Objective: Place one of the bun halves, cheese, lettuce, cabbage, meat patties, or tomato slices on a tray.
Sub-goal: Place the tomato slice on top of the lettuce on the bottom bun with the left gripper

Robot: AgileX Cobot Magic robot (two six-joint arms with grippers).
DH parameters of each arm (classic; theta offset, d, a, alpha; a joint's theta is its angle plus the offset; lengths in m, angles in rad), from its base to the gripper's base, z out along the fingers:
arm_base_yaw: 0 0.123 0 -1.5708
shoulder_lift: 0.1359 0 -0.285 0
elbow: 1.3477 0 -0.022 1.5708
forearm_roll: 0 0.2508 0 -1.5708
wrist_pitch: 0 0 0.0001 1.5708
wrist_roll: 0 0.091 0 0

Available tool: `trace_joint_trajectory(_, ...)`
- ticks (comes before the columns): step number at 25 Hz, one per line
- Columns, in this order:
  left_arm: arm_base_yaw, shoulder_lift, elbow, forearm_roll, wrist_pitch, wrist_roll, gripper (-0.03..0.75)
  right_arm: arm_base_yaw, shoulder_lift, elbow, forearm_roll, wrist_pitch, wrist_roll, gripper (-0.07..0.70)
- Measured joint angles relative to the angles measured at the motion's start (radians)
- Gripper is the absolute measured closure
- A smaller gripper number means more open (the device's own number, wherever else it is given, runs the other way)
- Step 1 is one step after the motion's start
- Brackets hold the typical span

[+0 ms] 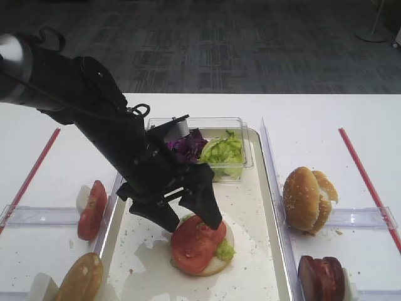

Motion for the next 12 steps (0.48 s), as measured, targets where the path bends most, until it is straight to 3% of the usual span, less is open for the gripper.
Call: trace_joint_trajectory(12, 0.006, -0.006, -0.001, 0.016, 0.006, -0.012, 0.149, 0.0, 0.0, 0.0, 0.0, 0.0, -0.002, 0.456)
